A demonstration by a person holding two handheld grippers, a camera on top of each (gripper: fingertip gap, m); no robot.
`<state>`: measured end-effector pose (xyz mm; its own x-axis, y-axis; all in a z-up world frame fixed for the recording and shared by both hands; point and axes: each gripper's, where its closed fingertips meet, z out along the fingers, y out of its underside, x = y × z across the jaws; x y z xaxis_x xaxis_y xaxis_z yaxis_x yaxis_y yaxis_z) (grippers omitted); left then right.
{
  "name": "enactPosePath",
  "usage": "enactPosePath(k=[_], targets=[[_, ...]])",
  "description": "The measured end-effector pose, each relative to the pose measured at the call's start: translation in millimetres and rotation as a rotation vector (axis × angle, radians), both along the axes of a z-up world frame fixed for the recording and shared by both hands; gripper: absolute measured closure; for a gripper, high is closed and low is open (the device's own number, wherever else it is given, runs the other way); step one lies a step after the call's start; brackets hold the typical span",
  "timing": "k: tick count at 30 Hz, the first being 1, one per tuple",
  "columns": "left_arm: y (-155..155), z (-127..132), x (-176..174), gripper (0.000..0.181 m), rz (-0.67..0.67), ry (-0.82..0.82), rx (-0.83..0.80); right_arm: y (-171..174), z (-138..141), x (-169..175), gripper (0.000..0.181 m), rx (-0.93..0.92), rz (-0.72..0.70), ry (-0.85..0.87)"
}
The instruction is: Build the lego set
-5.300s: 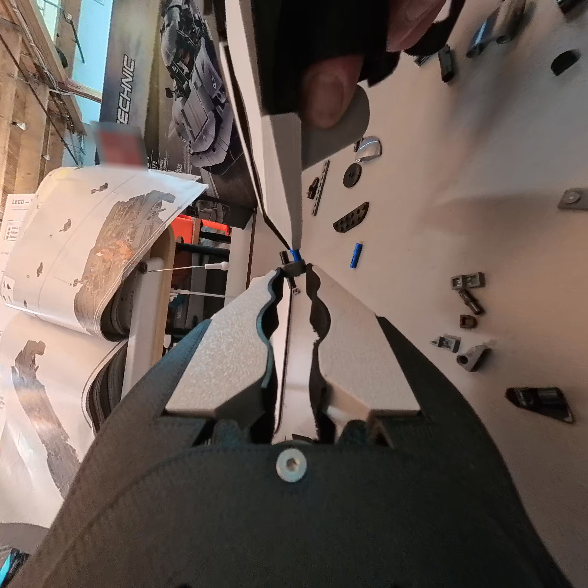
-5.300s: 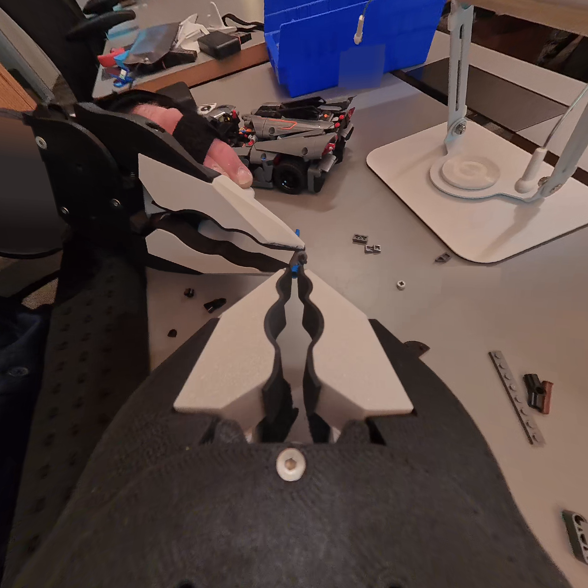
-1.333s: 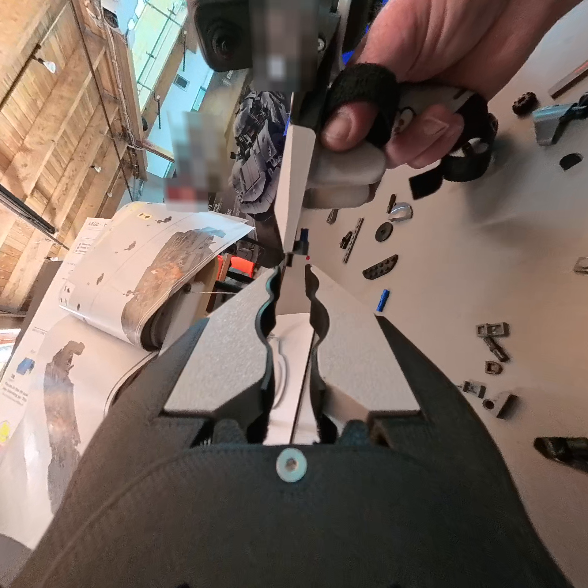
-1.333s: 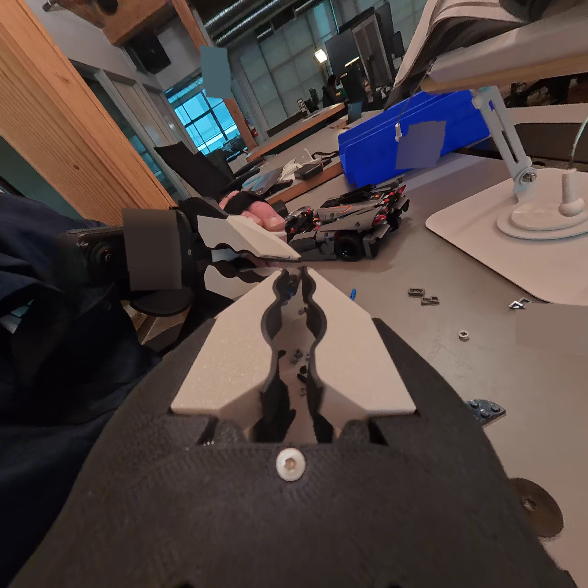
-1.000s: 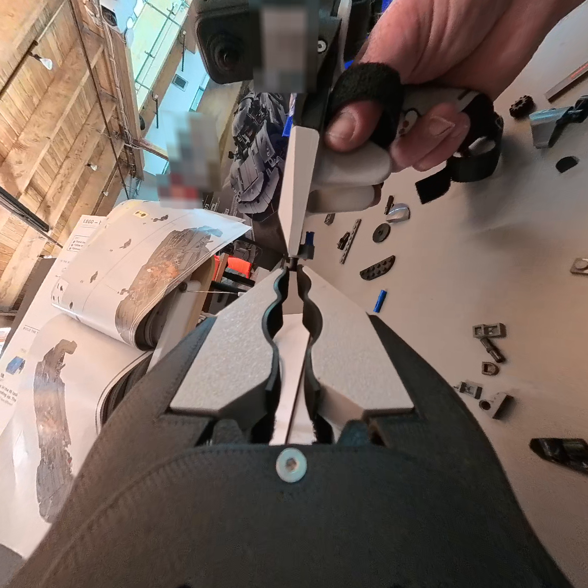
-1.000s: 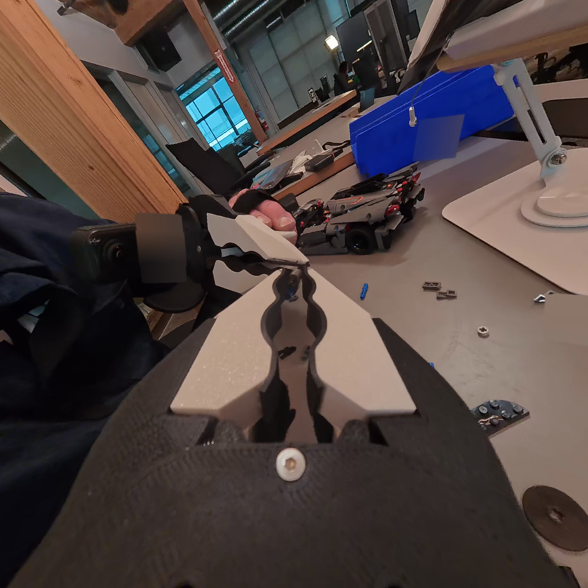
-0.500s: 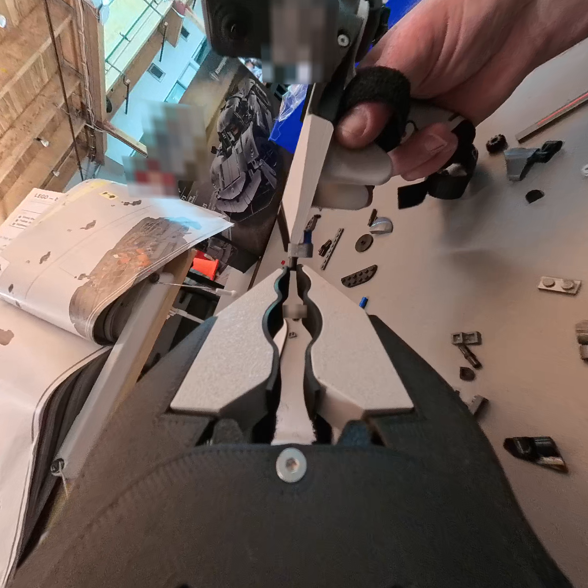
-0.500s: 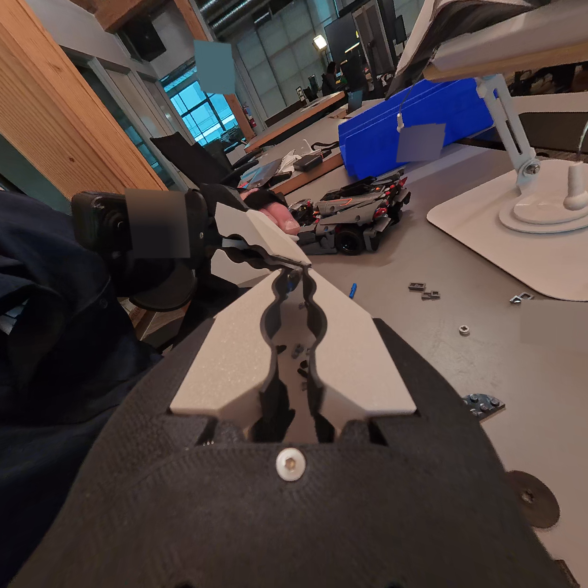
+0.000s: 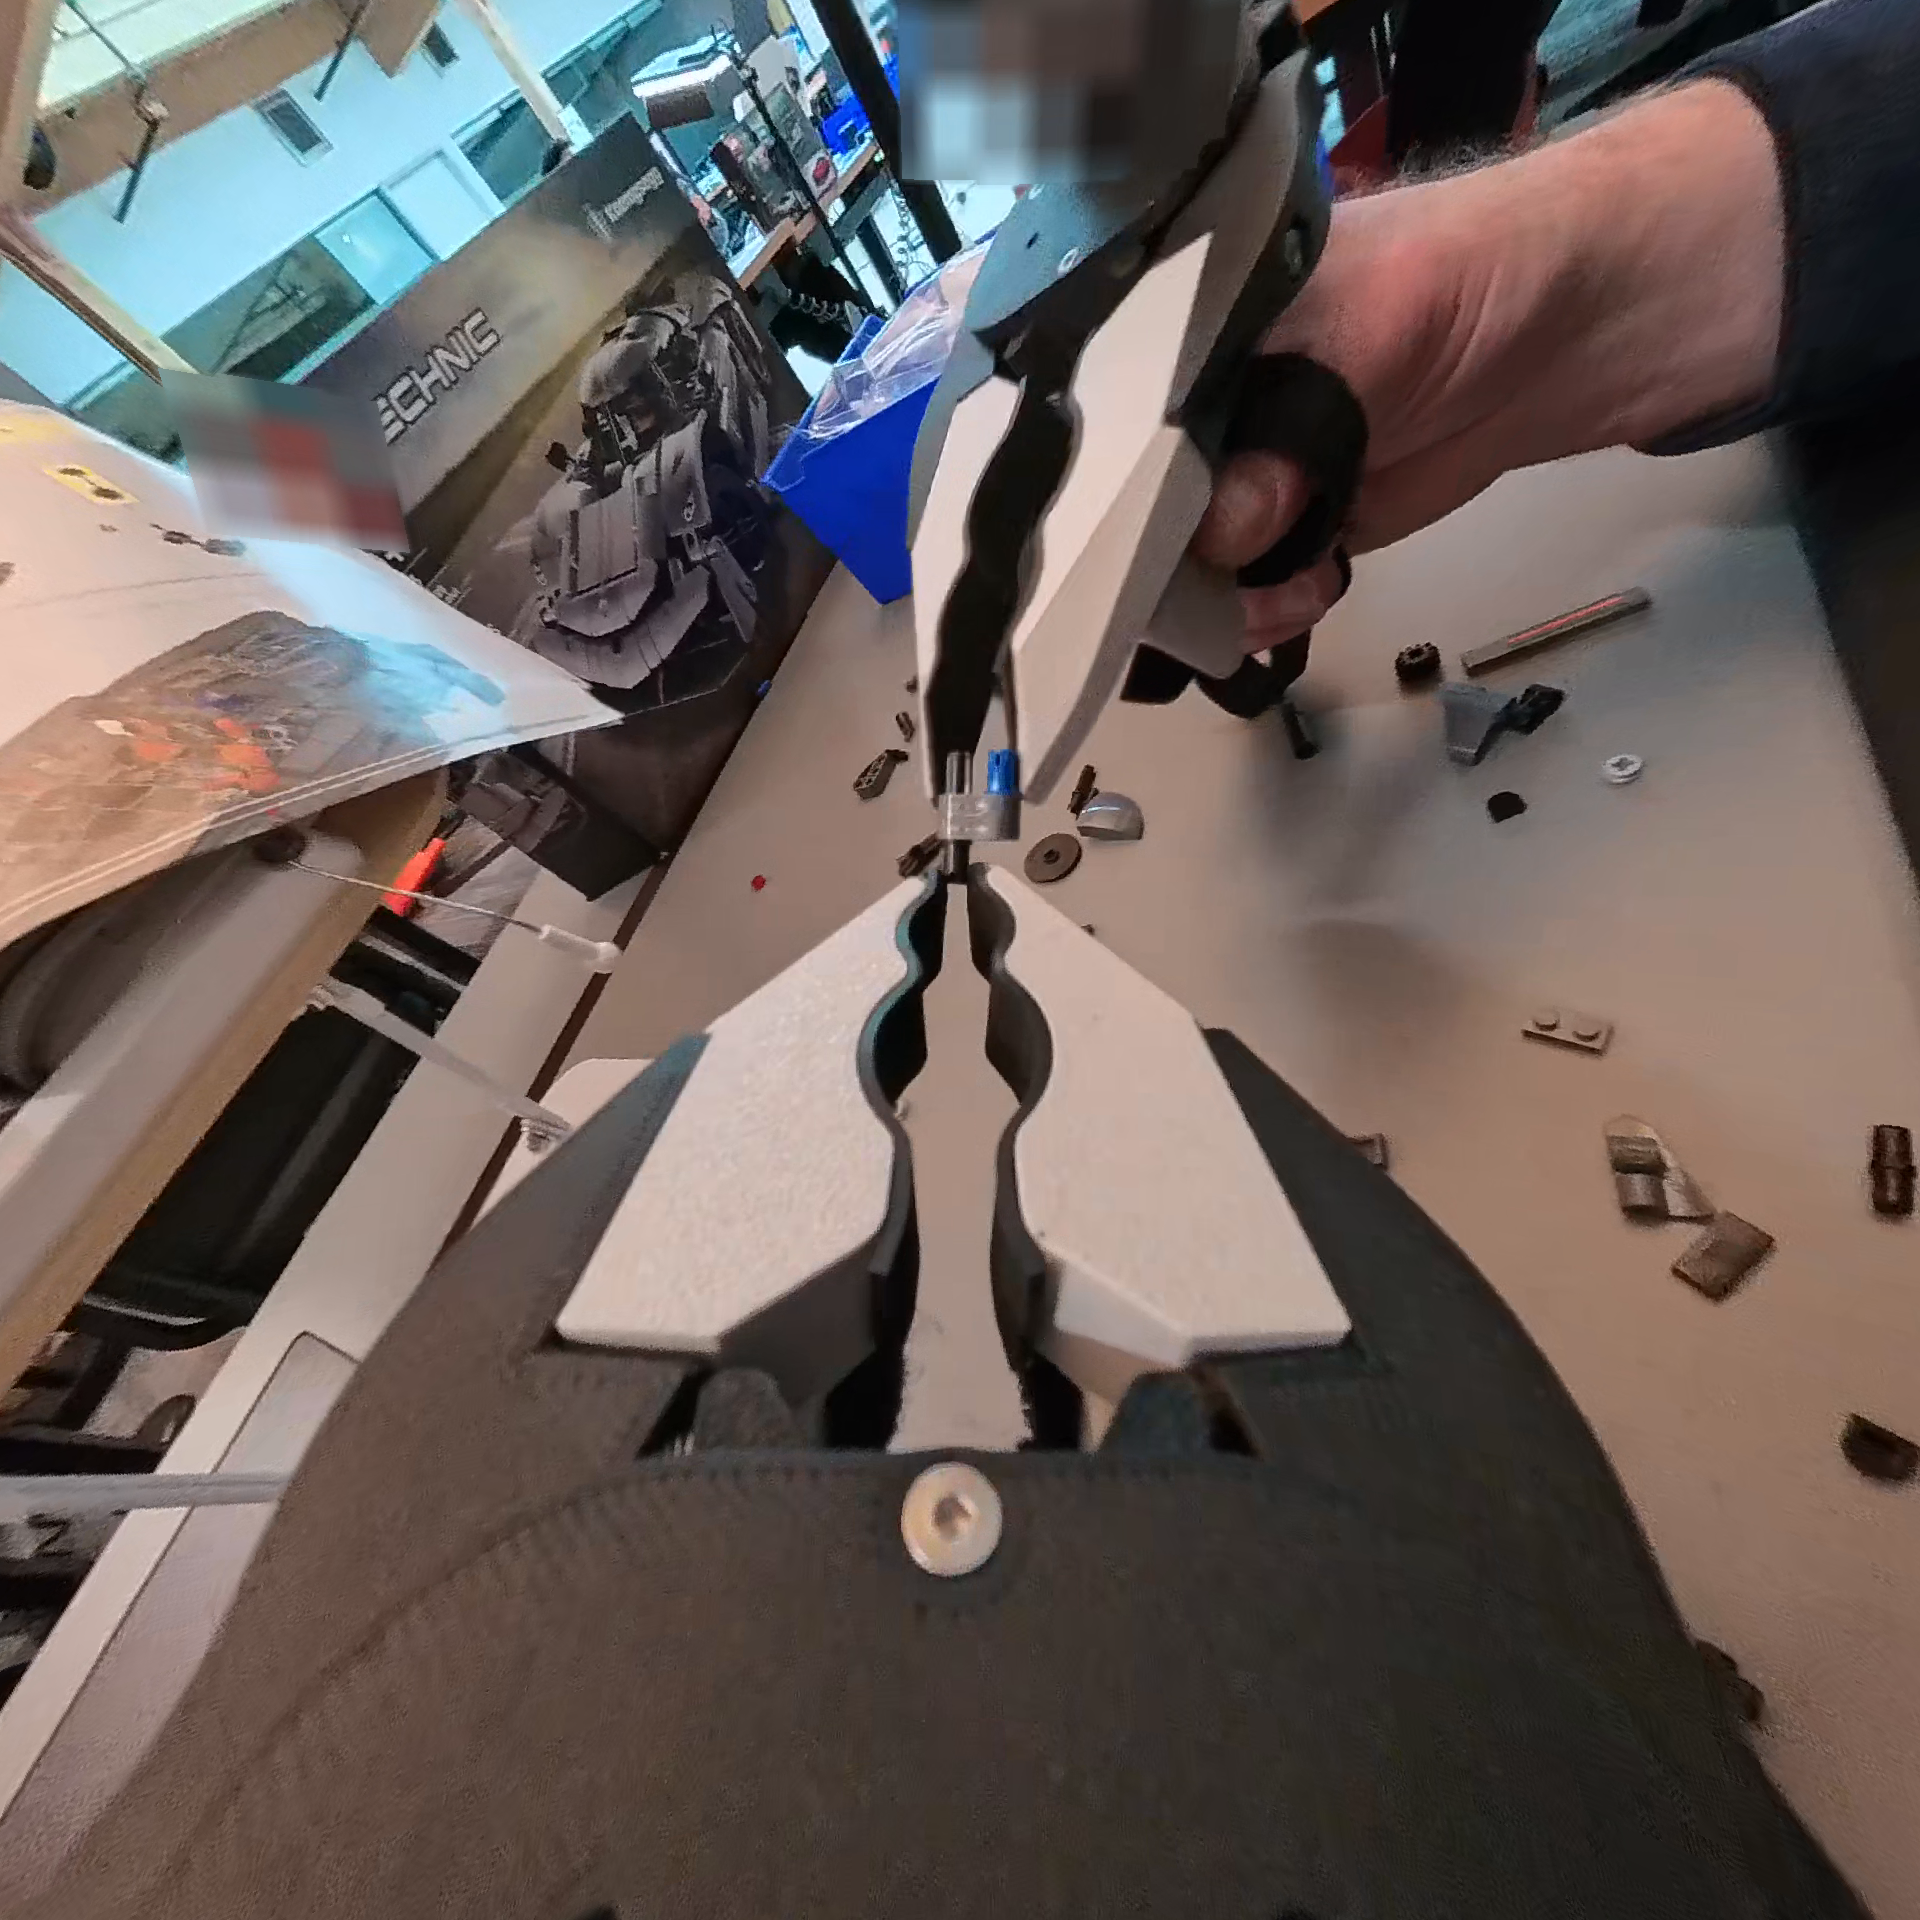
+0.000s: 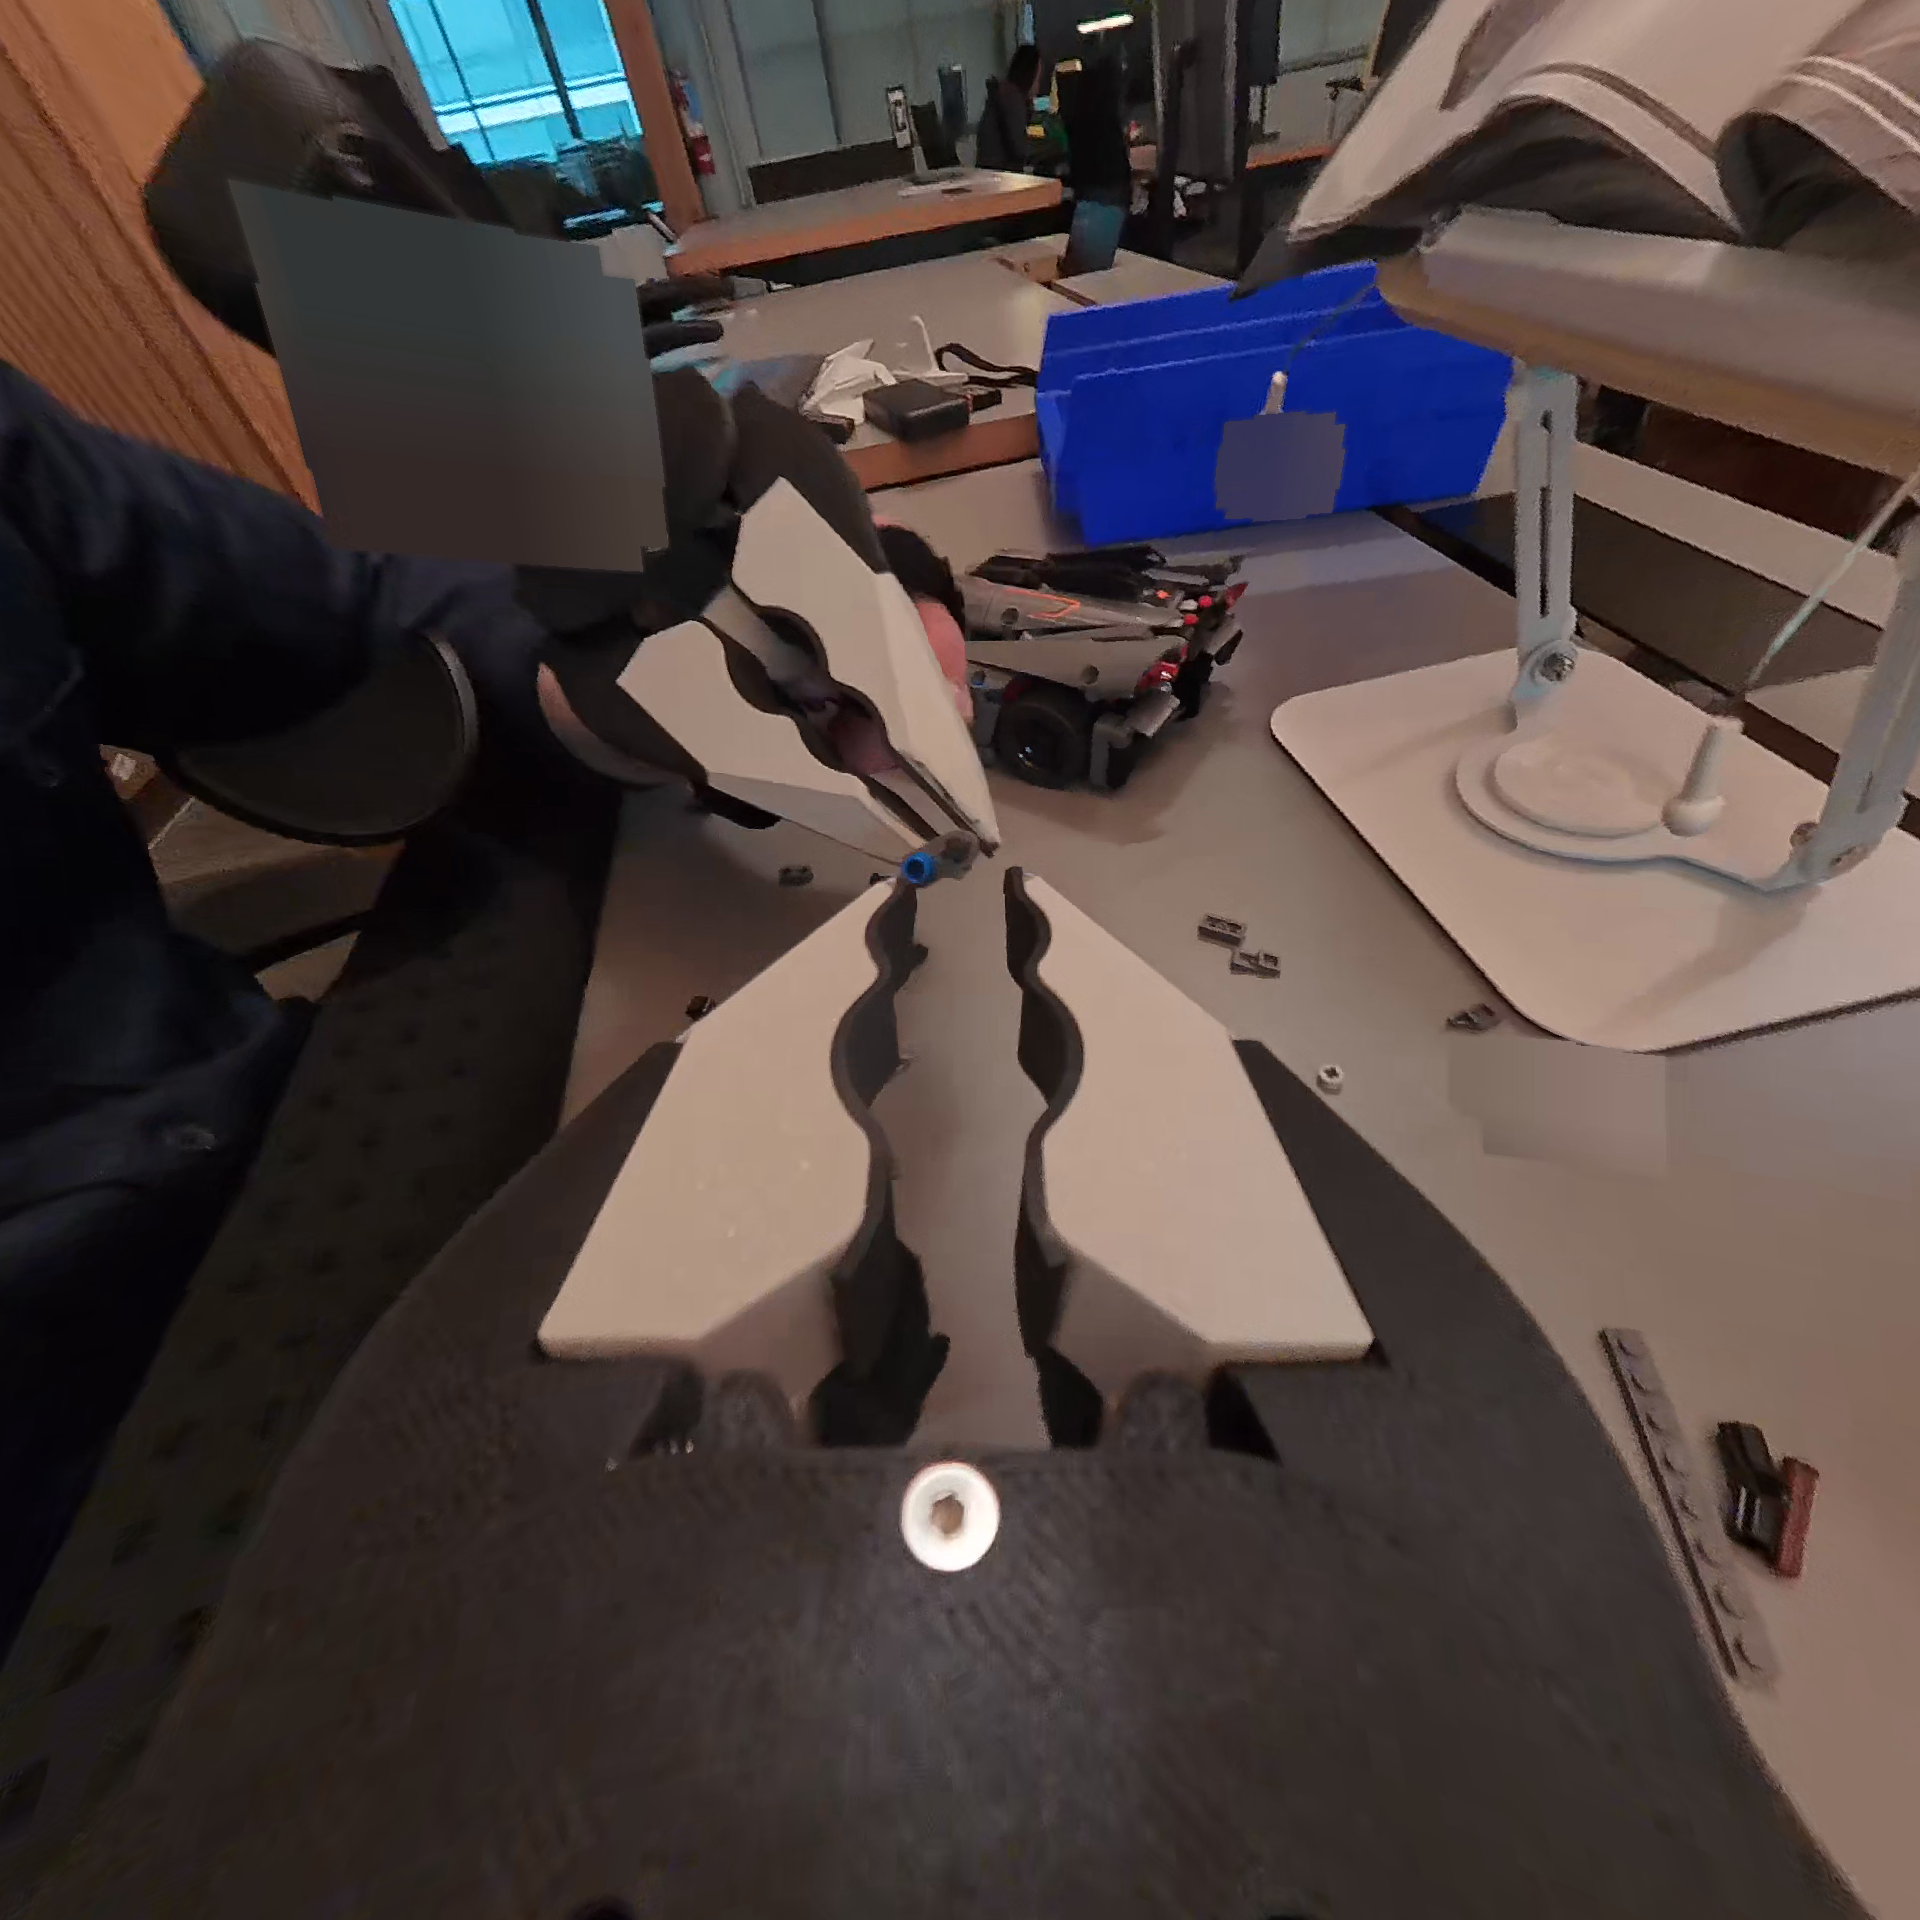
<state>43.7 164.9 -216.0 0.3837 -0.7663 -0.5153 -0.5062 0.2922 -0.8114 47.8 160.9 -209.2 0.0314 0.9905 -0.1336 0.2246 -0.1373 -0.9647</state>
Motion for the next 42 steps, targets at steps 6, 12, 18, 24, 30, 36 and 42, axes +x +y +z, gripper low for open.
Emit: enactPosePath(k=[6, 12, 18, 24, 30, 36, 42], targets=[[-7, -3, 5, 0.18, -0.06, -0.016, -0.042, -12, 4, -5, 0.169, 0.068, 0.044, 0.013], [-9, -4, 5, 0.18, -0.081, -0.032, -0.076, -14, 4, -7, 0.169, 0.152, 0.03, -0.004], [-8, -5, 5, 0.18, -0.084, -0.053, -0.098, -14, 4, -9, 0.169, 0.262, -0.007, -0.04], [-10, -3, 6, 0.18, -0.101, -0.065, -0.103, -18, 6, -10, 0.169, 0.279, 0.003, -0.02], [-25, 9, 9, 0.18, -0.245, -0.197, -0.244, -26, 23, -4, 0.165, 0.214, 0.068, 0.087], [-47, 16, 11, 0.18, -0.425, -0.284, -0.388, -44, 33, -1, 0.165, 0.196, 0.175, 0.154], [-65, 17, 14, 0.18, -0.545, -0.296, -0.476, -62, 31, -2, 0.17, 0.217, 0.268, 0.156]])
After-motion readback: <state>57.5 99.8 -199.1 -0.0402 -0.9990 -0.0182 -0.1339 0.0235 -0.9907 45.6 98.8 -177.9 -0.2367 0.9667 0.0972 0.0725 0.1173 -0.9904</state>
